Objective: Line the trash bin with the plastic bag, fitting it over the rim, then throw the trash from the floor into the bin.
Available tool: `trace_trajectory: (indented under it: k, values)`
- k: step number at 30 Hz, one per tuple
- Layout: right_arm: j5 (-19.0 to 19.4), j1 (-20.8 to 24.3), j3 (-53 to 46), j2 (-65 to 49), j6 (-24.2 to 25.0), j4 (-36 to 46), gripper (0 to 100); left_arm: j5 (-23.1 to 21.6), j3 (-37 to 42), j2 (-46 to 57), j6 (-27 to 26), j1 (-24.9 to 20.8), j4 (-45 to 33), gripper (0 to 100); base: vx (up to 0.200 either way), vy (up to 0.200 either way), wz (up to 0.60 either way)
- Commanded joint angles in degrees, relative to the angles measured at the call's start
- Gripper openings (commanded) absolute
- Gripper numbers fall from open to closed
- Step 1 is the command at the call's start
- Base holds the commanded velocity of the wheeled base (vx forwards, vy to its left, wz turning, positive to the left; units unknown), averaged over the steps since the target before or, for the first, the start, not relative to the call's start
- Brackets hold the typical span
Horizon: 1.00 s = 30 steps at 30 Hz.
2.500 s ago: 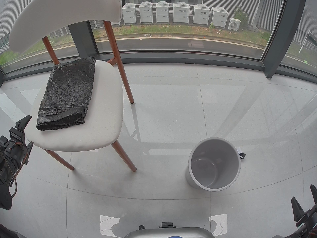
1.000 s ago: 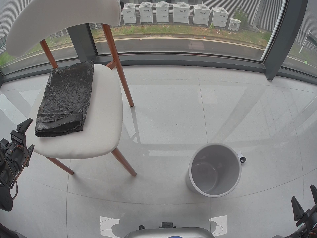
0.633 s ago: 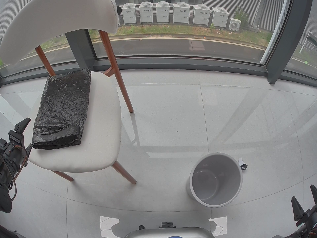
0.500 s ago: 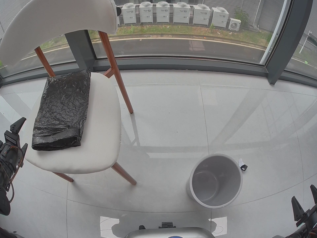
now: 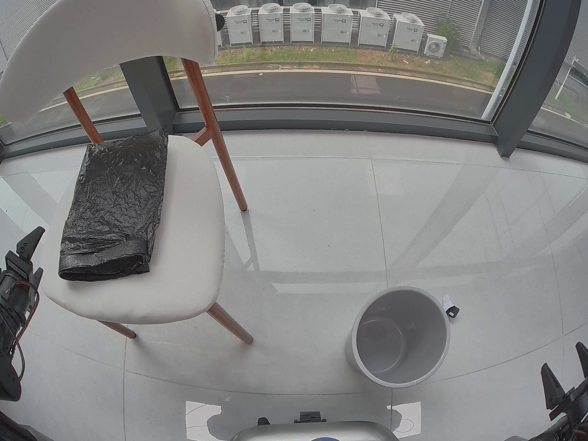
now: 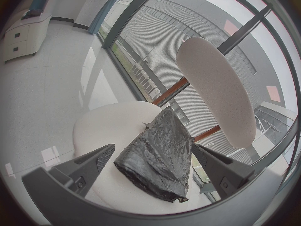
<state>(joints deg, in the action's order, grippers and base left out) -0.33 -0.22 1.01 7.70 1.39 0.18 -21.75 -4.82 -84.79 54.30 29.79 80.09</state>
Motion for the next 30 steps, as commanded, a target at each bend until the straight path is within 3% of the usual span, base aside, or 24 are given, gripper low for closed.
trace_trajectory:
  k: [1,8,30]
  values:
    - [0.0,0.0,-1.0,-0.1,0.0,0.0,100,-1.5,0.4,-10.9,0.2,0.4,9.9,100,0.000,0.000,0.00]
    - [0.0,-0.1,-1.0,-0.1,0.0,0.0,100,-3.5,-1.7,-12.7,2.8,0.4,8.9,100,0.000,0.000,0.00]
    - [0.0,-0.1,-1.0,0.2,0.0,0.0,100,-4.2,-7.4,-19.8,5.5,-0.7,8.9,100,0.000,0.000,0.00]
